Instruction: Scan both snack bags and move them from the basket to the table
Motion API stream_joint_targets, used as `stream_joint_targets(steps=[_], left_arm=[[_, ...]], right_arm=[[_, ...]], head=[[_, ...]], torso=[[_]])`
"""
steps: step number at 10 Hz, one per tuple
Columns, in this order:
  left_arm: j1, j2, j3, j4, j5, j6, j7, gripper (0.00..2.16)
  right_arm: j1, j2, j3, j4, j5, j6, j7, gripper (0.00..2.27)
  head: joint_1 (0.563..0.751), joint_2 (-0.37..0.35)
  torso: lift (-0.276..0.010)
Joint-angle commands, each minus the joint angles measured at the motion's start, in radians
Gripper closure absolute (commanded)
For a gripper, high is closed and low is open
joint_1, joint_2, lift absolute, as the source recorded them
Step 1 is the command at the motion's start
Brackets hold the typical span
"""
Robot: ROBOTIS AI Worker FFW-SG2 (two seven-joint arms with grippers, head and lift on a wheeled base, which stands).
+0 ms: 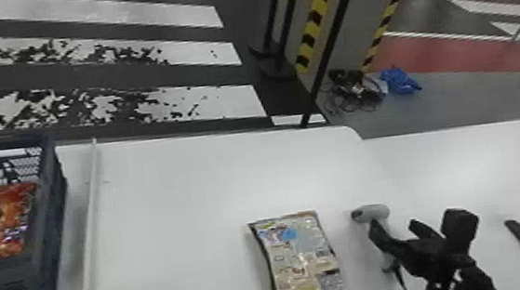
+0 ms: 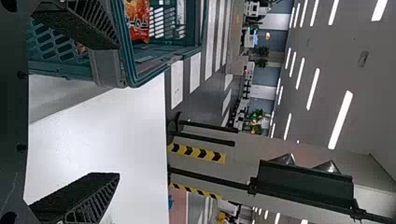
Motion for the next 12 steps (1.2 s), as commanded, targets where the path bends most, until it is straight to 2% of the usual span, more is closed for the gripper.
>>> stream_joint_targets(steps=[1, 4, 5, 6, 7, 9, 12], left_arm=[[-0.006, 0.000, 0.000, 0.002, 0.000, 0.003, 0.001, 0.01], [-0.023, -0.002, -0.008, 0.008, 0.000, 0.009, 0.001, 0.01], [-0.029, -0.002, -0.011, 0.011, 0.002, 0.009, 0.001, 0.01], [-0.035, 0.000, -0.013, 0.014, 0.002, 0.009, 0.001, 0.01], [-0.040, 0.000, -0.013, 0.017, 0.005, 0.013, 0.001, 0.01], [-0.041, 0.006, -0.014, 0.019, 0.012, 0.009, 0.002, 0.01], [-0.047, 0.015, -0.013, 0.014, 0.025, 0.009, 0.008, 0.01]], right_arm=[[-0.012, -0.010, 0.002, 0.034, 0.000, -0.008, 0.002, 0.09], [-0.008, -0.004, 0.015, 0.057, -0.021, 0.008, 0.031, 0.22], [-0.006, -0.003, 0.022, 0.057, -0.023, 0.020, 0.037, 0.70], [-0.006, 0.000, 0.034, 0.051, -0.024, 0.066, 0.027, 2.04], [-0.003, 0.005, 0.032, 0.032, -0.023, 0.069, 0.007, 2.25], [0.060, 0.028, 0.028, -0.097, -0.026, 0.103, -0.046, 2.25], [0.224, 0.106, 0.041, -0.388, -0.052, 0.139, -0.162, 2.25]], head=[[0.695, -0.350], [0.695, -0.350], [0.695, -0.350], [0.695, -0.350], [0.695, -0.350], [0.695, -0.350], [0.695, -0.350]], torso=[[-0.098], [-0.098], [-0.098], [-0.098], [-0.098], [-0.098], [-0.098]])
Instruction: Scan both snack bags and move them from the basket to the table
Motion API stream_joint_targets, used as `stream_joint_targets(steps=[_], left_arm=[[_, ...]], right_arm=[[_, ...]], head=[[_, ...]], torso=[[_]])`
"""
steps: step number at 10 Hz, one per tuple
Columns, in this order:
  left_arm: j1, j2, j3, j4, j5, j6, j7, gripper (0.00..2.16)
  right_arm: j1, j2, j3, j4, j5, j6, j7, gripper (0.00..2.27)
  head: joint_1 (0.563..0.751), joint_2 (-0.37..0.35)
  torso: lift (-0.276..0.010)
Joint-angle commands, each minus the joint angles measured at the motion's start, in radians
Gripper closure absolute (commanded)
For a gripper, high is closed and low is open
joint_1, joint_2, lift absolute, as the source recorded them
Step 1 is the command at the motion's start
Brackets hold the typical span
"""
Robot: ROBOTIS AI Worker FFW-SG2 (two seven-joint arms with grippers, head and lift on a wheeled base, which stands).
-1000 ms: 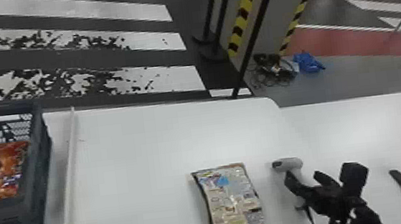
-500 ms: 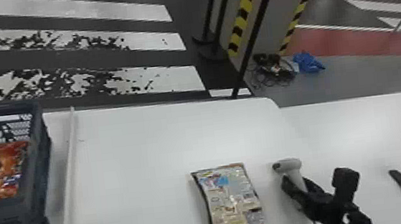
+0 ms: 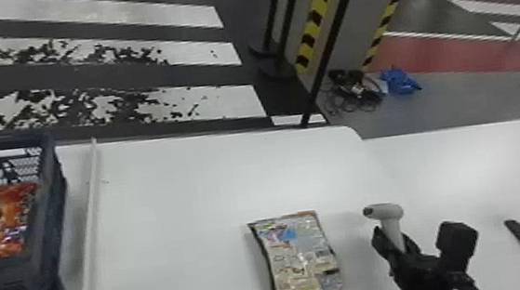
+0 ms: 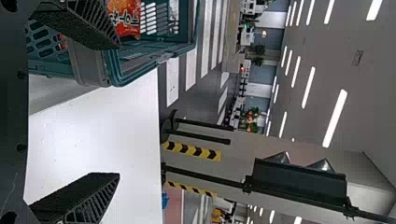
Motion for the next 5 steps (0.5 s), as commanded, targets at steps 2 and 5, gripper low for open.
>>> stream_joint_targets(steps=[2, 5], left_arm=[[-0.005, 0.011, 0.001, -0.006, 0.015, 0.000, 0.002, 0.01], [0.006, 0.014, 0.002, -0.030, 0.024, -0.003, 0.005, 0.01]], right_arm=[[0.128, 0.057, 0.003, -0.192, -0.041, 0.047, -0.017, 2.25], [0.209, 0.083, 0.029, -0.284, -0.059, 0.114, -0.016, 2.25]], head=[[0.695, -0.350], [0.695, -0.347]], torso=[[-0.098], [-0.098]])
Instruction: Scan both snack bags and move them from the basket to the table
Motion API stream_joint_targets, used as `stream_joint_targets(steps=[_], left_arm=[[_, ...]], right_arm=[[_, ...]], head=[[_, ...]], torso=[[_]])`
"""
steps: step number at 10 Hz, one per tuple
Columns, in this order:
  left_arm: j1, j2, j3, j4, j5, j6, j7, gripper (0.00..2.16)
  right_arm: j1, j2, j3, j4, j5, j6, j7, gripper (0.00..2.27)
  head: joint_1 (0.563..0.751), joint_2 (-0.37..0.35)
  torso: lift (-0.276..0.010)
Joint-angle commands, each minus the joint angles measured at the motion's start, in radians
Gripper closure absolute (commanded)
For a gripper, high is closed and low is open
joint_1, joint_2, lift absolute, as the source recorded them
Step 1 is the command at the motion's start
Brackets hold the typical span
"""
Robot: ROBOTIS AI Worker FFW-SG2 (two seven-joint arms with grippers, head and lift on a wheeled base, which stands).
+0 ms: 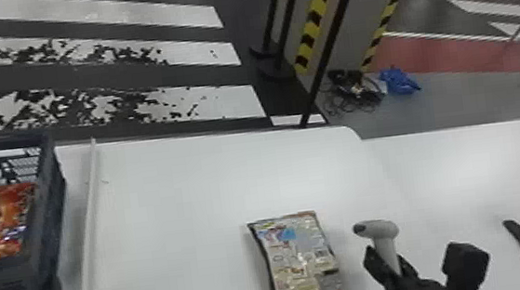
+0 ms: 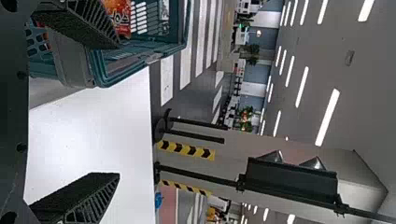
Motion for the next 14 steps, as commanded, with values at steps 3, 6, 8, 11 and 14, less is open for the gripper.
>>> stream_joint_targets(steps=[3, 6, 8, 11, 14], left_arm=[[0.063, -0.005, 0.016, -0.057, 0.001, -0.004, 0.023, 0.01], [0.116, -0.019, 0.016, -0.091, -0.010, -0.028, 0.051, 0.01], [0.132, -0.025, 0.013, -0.105, -0.010, -0.038, 0.058, 0.01], [0.132, -0.029, 0.001, -0.107, -0.024, -0.034, 0.063, 0.01], [0.132, -0.029, -0.005, -0.102, -0.036, -0.031, 0.061, 0.01]], right_arm=[[0.060, 0.005, 0.059, -0.090, -0.001, 0.072, 0.002, 2.25], [0.094, 0.003, 0.094, -0.158, 0.001, 0.127, 0.003, 2.25], [0.106, -0.003, 0.105, -0.167, 0.004, 0.139, 0.012, 2.25], [0.080, -0.035, 0.118, -0.126, 0.016, 0.130, 0.017, 2.25], [0.048, -0.049, 0.154, -0.053, 0.030, 0.087, 0.017, 2.25]], head=[[0.695, -0.307], [0.695, -0.249], [0.695, -0.229], [0.695, -0.227], [0.695, -0.235]], torso=[[-0.098], [-0.098], [-0.098], [-0.098], [-0.098]])
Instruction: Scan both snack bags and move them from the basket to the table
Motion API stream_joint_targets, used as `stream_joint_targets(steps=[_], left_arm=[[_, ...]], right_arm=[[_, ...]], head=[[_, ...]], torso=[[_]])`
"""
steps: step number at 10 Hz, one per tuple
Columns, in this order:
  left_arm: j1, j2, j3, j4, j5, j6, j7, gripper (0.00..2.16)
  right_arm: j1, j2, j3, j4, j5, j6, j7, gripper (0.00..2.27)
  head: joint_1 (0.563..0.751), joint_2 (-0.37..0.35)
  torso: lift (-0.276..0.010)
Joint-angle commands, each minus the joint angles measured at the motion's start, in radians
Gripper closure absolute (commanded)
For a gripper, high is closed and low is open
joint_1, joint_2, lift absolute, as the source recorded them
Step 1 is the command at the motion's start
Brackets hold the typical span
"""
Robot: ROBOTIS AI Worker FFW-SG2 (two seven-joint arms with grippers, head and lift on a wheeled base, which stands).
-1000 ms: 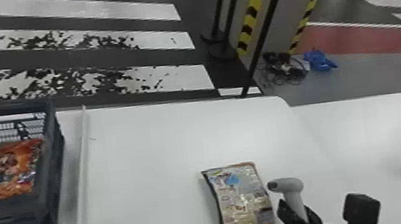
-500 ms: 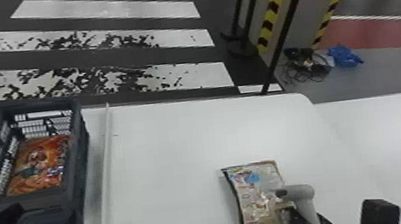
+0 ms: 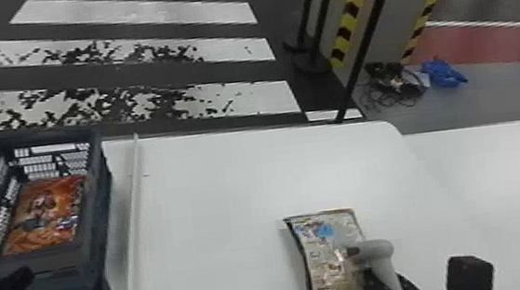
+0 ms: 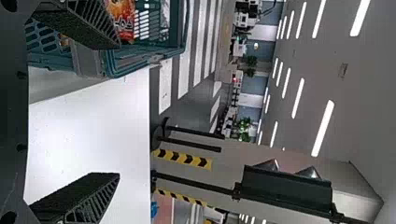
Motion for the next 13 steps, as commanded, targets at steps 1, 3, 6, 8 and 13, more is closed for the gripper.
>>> stream_joint_targets(steps=[1, 3, 6, 8, 13], left_arm=[[0.000, 0.000, 0.000, 0.003, -0.002, 0.000, -0.001, 0.01], [-0.005, 0.002, 0.000, 0.005, -0.005, 0.003, -0.001, 0.01], [-0.023, 0.002, -0.014, 0.006, -0.008, 0.012, -0.001, 0.01], [-0.023, 0.002, -0.020, 0.008, -0.019, 0.016, -0.003, 0.01], [-0.003, 0.000, -0.022, 0.005, -0.031, 0.006, -0.004, 0.01]], right_arm=[[-0.010, 0.000, 0.009, 0.026, 0.001, -0.015, 0.000, 2.25], [-0.004, 0.000, 0.006, 0.004, -0.005, -0.021, 0.000, 2.25], [-0.021, 0.000, -0.064, -0.045, -0.018, 0.001, -0.002, 2.25], [-0.102, -0.003, -0.100, 0.017, 0.002, 0.050, 0.000, 2.25], [-0.345, -0.074, -0.118, 0.392, 0.065, 0.037, 0.031, 2.25]], head=[[0.695, -0.231], [0.695, -0.225], [0.695, -0.236], [0.695, -0.273], [0.695, -0.350]], torso=[[-0.098], [-0.098], [-0.098], [-0.098], [-0.098]])
